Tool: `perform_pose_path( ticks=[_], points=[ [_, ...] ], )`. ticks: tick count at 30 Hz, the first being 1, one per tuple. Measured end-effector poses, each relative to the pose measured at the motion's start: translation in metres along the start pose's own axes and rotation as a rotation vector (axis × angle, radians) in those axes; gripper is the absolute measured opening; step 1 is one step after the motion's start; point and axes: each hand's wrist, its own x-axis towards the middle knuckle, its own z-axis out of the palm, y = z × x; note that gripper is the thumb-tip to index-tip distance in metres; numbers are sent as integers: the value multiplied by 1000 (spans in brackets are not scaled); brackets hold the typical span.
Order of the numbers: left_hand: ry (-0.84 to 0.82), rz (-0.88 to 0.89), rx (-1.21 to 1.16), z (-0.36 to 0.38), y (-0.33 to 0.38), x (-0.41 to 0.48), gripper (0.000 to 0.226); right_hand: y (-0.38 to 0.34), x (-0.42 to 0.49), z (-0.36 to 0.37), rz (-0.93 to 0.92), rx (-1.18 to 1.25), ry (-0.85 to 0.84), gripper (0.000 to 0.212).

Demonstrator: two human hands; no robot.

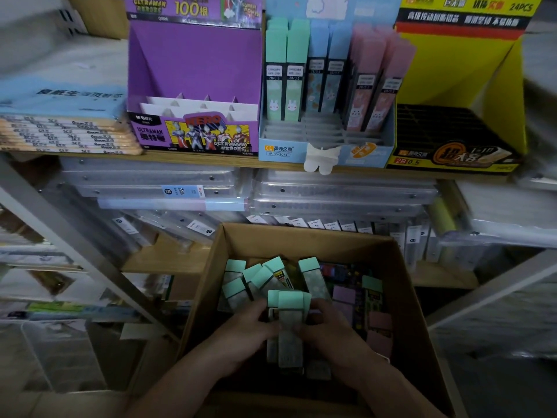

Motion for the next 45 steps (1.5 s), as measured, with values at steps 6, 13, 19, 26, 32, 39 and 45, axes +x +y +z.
perform_pose_path(
  ticks=[6, 13, 19, 26, 32, 39, 45],
  points=[
    [4, 15, -36, 1, 8, -4, 31, -9, -2, -3, 26, 352, -122, 33],
    [99, 79, -141, 9, 23, -12, 17, -30, -17, 4, -32, 519, -315, 37],
    [148, 109, -371, 17, 31, -16, 45, -36, -25, 4, -80, 534, -318, 43],
    [173, 213, -553, 20, 29, -19, 24, -44, -30, -2, -149, 584, -330, 42],
    [-5, 130, -771, 18, 36, -23, 38, -56, -37, 8, -212, 626, -429, 37],
    [-139, 12, -767, 2, 49, -31, 44, -77, -47, 13, -269, 399, -282, 32],
    [-234, 49, -696, -11, 64, -39, 59, -93, -70, 12, -350, 169, -54, 31]
  ],
)
